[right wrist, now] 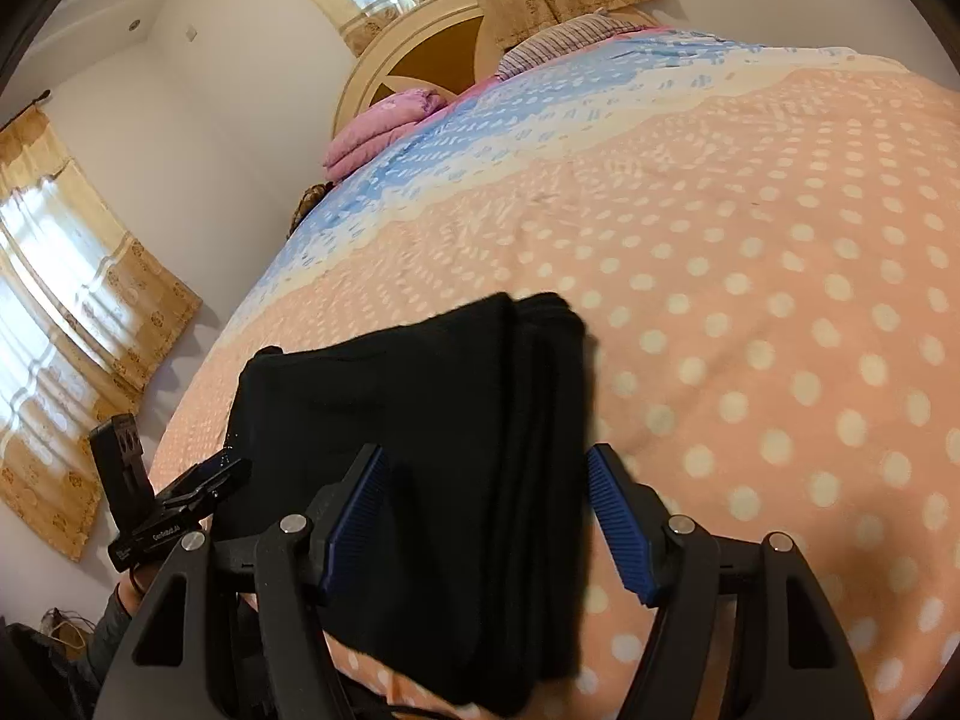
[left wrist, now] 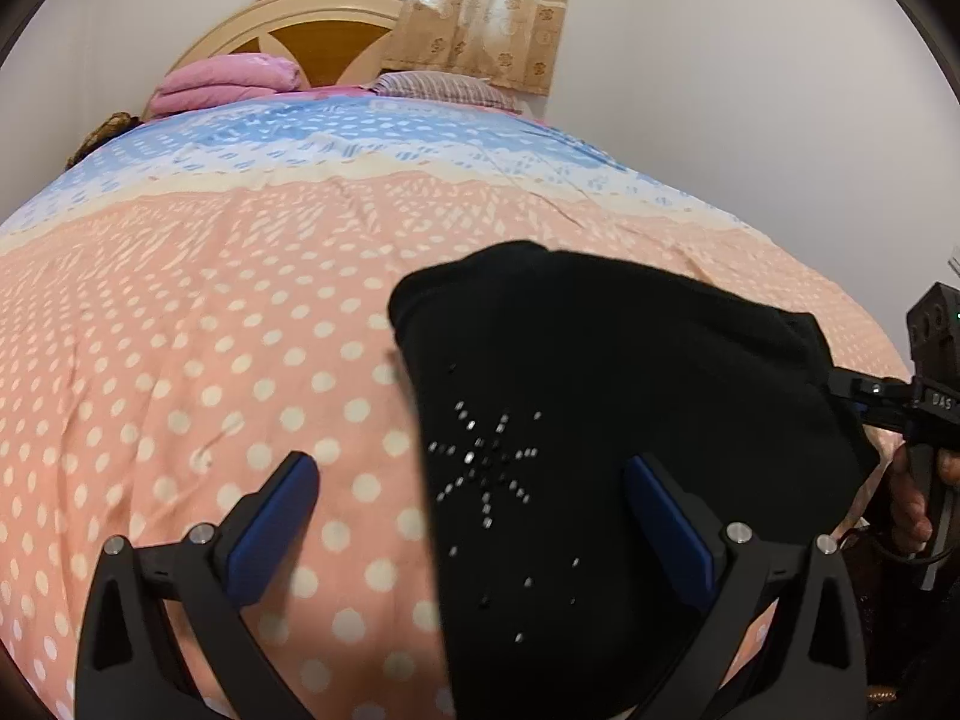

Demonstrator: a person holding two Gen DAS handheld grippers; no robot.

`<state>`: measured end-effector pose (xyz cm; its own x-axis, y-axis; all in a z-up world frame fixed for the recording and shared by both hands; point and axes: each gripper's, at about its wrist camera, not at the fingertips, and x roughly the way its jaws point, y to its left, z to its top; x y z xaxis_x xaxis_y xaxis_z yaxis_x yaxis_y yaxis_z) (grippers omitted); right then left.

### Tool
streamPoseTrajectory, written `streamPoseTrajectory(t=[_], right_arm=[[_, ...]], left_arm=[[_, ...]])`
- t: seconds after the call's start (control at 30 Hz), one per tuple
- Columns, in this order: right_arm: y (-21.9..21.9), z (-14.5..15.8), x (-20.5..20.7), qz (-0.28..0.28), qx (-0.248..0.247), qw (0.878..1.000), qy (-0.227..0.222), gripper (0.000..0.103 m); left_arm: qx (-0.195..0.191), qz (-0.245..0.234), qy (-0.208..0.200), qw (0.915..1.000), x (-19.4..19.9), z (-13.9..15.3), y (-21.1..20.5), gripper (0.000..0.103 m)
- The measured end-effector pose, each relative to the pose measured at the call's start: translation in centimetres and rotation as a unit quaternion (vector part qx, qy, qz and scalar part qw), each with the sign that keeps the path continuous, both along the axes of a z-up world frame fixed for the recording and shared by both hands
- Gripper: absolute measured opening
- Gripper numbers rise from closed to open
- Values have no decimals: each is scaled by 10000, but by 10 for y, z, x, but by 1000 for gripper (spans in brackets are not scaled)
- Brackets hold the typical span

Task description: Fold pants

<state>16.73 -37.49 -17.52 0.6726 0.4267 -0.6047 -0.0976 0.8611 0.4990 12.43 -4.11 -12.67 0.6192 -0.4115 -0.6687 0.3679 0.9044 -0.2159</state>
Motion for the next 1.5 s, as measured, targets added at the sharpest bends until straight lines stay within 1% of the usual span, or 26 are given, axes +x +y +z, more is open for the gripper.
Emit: streamPoseTrajectory(t=[0.03, 0.07, 0.1, 0.13, 0.17, 0.2, 0.23, 0.3, 0.33, 0.37, 0.4, 0.43, 0.53, 0.63, 0.77, 0.93, 1.03, 1.17, 1.33, 1.5], right_arm=[[2, -1, 3, 27, 9, 10000, 0, 69], [3, -2, 5, 50, 55, 10000, -2, 69], [7, -2, 7, 62, 95, 9999, -5, 66], [6, -2, 7, 65, 130, 9999, 4, 54], [3, -2, 6, 83, 208, 9997, 30, 48], [3, -3, 6, 111, 321, 9994, 53, 40], [1, -4, 3, 140, 475, 9988, 65, 36], [4, 1, -3, 173, 457, 9988, 8, 33], [6, 3, -5, 189, 416, 9990, -25, 32], [9, 8, -7, 209, 364, 9991, -80, 32], [12, 12, -8, 224, 322, 9992, -119, 31], [16, 18, -11, 253, 262, 9992, -183, 31], [25, 36, -16, 350, 189, 9986, -354, 30], [35, 55, -15, 502, 101, 9974, -510, 29], [55, 71, 3, 762, -34, 9954, -581, 29], [95, 80, 41, 1192, -108, 9908, -625, 28], [128, 85, 68, 1502, -61, 9863, -681, 28], [179, 90, 106, 1855, 6, 9798, -743, 28], [246, 87, 141, 2177, -16, 9731, -759, 28], [295, 63, 166, 2288, 81, 9720, -532, 28]], left_arm=[[-45, -31, 19, 10000, 1, 0, 0, 103], [-153, -100, 39, 9998, 3, 1, 0, 98], [-198, -133, 47, 9997, 6, 2, -1, 94], [-220, -151, 53, 9996, 7, 4, 0, 85], [-275, -199, 60, 9994, 8, 5, 0, 73], [-392, -285, 90, 9988, 9, 6, 1, 65], [-470, -344, 125, 9982, 9, 6, 2, 47], [-566, -378, 144, 9976, 9, 8, 4, 41], [-597, -397, 137, 9973, 8, 8, 4, 30], [-664, -436, 131, 9968, 7, 9, 5, 23], [-710, -438, 142, 9964, 7, 10, 6, 22], [-744, -433, 141, 9962, 6, 10, 7, 18], [-937, -398, 140, 9947, 5, 14, 13, 14], [-1230, -363, 133, 9917, 4, 21, 24, 13], [-1287, -259, -25, 9913, -1, 36, 41, 12], [-1251, 39, -274, 9918, -4, 54, 75, 12], [-1195, 333, -428, 9914, -2, 63, 104, 12], [-1089, 863, -592, 9885, -1, 73, 150, 12], [-909, 1450, -709, 9827, 0, 70, 198, 12], [-554, 1899, -748, 9774, 4, 53, 224, 12]])
